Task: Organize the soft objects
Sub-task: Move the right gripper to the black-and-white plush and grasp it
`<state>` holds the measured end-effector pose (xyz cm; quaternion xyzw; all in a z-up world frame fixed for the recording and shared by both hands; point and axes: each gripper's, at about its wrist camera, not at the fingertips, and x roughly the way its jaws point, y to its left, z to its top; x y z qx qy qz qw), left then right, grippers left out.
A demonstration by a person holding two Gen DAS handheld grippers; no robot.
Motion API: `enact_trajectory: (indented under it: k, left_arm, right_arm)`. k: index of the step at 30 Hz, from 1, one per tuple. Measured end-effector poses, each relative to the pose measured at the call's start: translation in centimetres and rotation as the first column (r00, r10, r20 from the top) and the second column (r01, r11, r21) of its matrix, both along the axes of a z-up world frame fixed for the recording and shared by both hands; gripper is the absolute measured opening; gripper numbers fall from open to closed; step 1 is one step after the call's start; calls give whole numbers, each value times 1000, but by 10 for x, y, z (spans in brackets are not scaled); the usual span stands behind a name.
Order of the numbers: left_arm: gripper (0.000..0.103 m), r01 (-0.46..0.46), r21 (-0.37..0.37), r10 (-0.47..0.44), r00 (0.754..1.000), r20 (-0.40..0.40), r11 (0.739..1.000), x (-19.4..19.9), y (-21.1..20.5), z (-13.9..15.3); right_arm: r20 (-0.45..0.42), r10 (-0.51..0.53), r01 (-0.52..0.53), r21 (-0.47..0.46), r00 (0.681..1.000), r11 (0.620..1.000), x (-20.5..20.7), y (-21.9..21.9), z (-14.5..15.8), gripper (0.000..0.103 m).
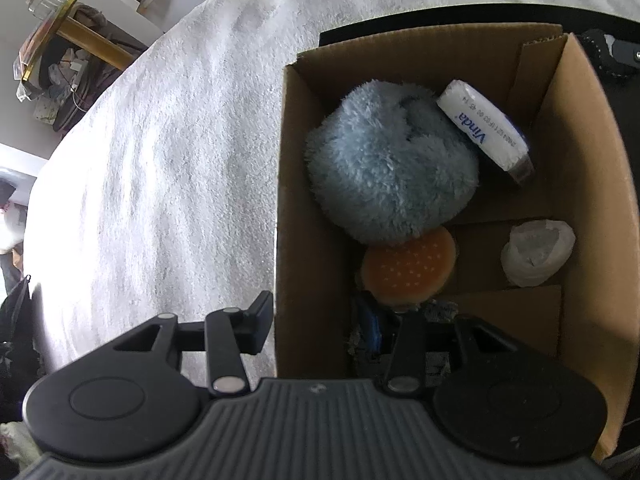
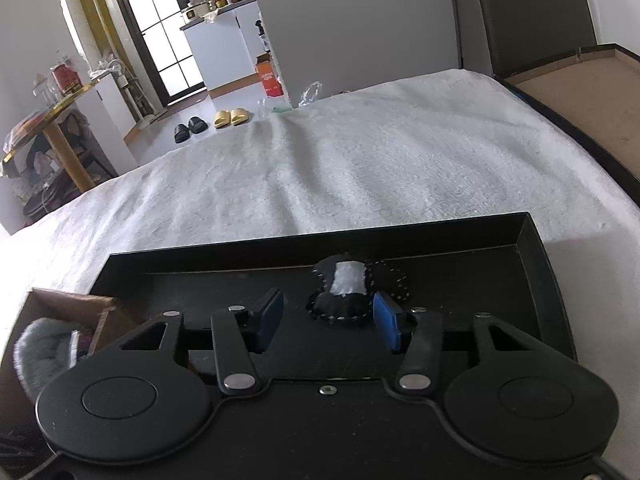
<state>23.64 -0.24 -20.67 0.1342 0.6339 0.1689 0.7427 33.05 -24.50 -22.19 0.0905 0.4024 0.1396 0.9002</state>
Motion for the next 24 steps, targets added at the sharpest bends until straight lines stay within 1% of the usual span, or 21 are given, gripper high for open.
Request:
enact_trajectory:
  k: [2, 7, 12, 15, 17, 20, 24]
  left_arm:
    - [45, -3, 13, 3, 1000, -6, 1000, 1, 1, -1]
    - [45, -18, 24, 19, 1000, -18, 1000, 6, 3, -5]
    - [45, -19, 33, 20, 999, -33, 999, 5, 3, -8]
    - [45, -22, 37, 24, 999, -39, 999, 3, 2, -8]
    - [45, -24, 37, 25, 999, -36, 999, 3, 2, -8]
    - [45, -27, 37, 28, 999, -36, 999, 2, 2, -8]
    - [45, -22, 31, 23, 999, -31, 999, 1, 3, -7]
  right_arm:
    - [-5, -7, 7, 3, 1000, 1000, 5, 0, -5, 47]
    - [-1, 2, -2, -1, 1000, 1000, 14, 2, -14, 45]
    - [2, -1, 1, -10, 1000, 1000, 18, 3, -20, 40]
    - [4, -3, 3, -21, 1000, 1000, 20, 3, -22, 34]
    - [-6, -7, 7, -22, 1000, 1000, 21, 2, -24, 28]
    - [-4, 11, -11, -37, 1000, 999, 20, 2, -24, 22]
    - [-5, 32, -32, -39, 999, 999, 16, 0, -22, 18]
